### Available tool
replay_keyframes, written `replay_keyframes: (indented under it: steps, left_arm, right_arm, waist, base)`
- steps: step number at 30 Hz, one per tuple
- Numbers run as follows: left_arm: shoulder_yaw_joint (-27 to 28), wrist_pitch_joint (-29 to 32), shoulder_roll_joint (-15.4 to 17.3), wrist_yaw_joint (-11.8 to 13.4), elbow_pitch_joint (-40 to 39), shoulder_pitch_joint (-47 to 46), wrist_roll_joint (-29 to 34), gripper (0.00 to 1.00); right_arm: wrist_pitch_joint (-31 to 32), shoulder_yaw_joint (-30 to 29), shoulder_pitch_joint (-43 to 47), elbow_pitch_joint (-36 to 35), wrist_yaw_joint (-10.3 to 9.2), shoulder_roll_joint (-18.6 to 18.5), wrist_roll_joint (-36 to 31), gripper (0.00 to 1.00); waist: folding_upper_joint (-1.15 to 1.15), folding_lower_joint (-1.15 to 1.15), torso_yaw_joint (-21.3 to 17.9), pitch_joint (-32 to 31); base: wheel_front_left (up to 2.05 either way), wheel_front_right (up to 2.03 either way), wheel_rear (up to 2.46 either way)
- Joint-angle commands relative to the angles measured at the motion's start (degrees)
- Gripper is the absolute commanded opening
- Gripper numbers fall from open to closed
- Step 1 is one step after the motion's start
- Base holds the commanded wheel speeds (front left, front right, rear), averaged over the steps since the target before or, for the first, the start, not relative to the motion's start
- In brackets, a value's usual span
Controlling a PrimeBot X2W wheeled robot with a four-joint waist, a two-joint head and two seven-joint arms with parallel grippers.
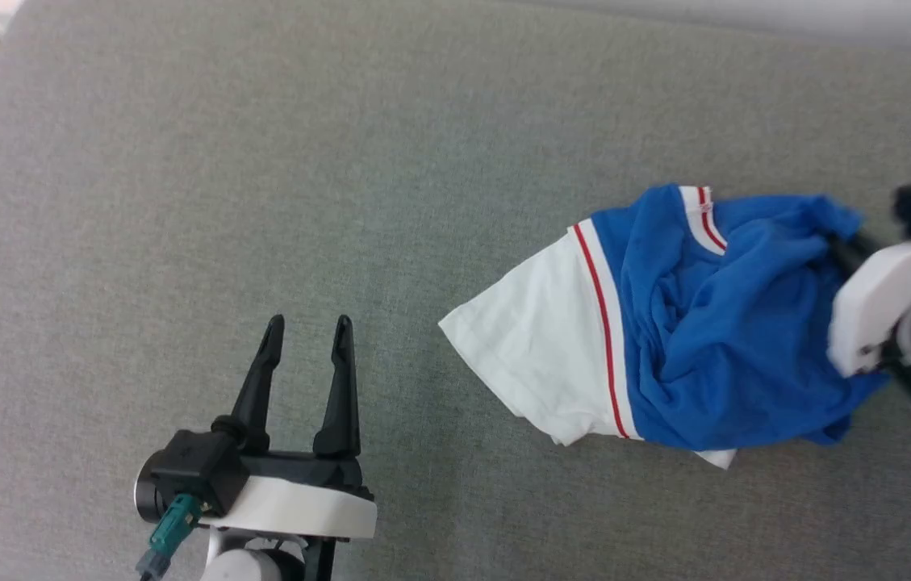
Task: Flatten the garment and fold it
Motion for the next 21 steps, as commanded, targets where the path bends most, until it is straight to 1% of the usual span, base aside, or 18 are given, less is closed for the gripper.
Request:
replay_keyframes:
  steps: [1,4,8,10,13,15,17,19,21]
  left_arm:
    - [0.3,-0.3,-0.3,0.4,0.1,0.6,-0.5,1.00]
    - [0.4,-0.3,-0.3,0.7,0.3,1.5,-0.9,1.00]
    - [0.7,-0.3,-0.3,1.0,0.2,2.9,-1.3,1.00]
    - [0.8,-0.3,-0.3,1.1,0.0,3.4,-1.5,1.00]
    - [1.1,-0.3,-0.3,1.2,-0.2,4.1,-1.6,1.00]
    - [1.2,-0.3,-0.3,1.1,-0.4,4.3,-1.6,1.00]
    - [1.2,-0.3,-0.3,1.1,-0.4,4.3,-1.7,1.00]
    - [1.0,-0.3,-0.3,1.1,-0.4,4.1,-1.9,1.00]
    - [0.6,-0.3,-0.3,1.1,-0.1,3.8,-2.2,1.00]
  right_arm:
    - [-0.8,-1.5,-1.6,-1.5,-0.13,-1.6,-0.9,0.00]
    - [-0.1,-3.7,-2.7,-5.0,-0.13,-4.2,-2.3,0.00]
    - [1.8,-6.2,-4.1,-11.9,-0.13,-6.6,-4.8,0.00]
    - [2.6,-6.6,-5.1,-15.5,-0.13,-7.2,-5.7,0.00]
    - [4.1,-6.1,-6.4,-20.0,-0.13,-6.8,-6.2,0.00]
    - [5.3,-3.3,-6.4,-22.6,-0.13,-6.5,-6.2,0.00]
    - [6.4,0.8,-5.4,-24.1,-0.13,-5.9,-5.6,0.00]
    - [7.1,6.1,-3.7,-24.3,-0.13,-5.1,-4.2,0.00]
    - [7.3,11.6,-2.0,-23.0,-0.13,-4.1,-2.7,0.00]
  waist:
    - [-0.01,-0.01,-2.1,-4.1]
    - [-0.01,-0.01,-2.6,-6.6]
    - [-0.01,-0.01,-2.9,-8.9]
    - [-0.01,-0.01,-2.8,-9.3]
    - [-0.01,-0.01,-2.5,-9.5]
    - [-0.01,-0.01,-2.2,-9.2]
    - [-0.01,-0.01,-1.9,-8.7]
    - [-0.01,-0.01,-1.6,-8.1]
    - [-0.01,-0.01,-1.3,-7.5]
  base:
    - [0.00,0.00,0.00]
    - [0.00,0.00,0.00]
    - [0.00,0.00,0.00]
    - [0.00,0.00,0.00]
    - [0.00,0.00,0.00]
    - [0.00,0.00,0.00]
    - [0.00,0.00,0.00]
    - [0.00,0.00,0.00]
    - [0.00,0.00,0.00]
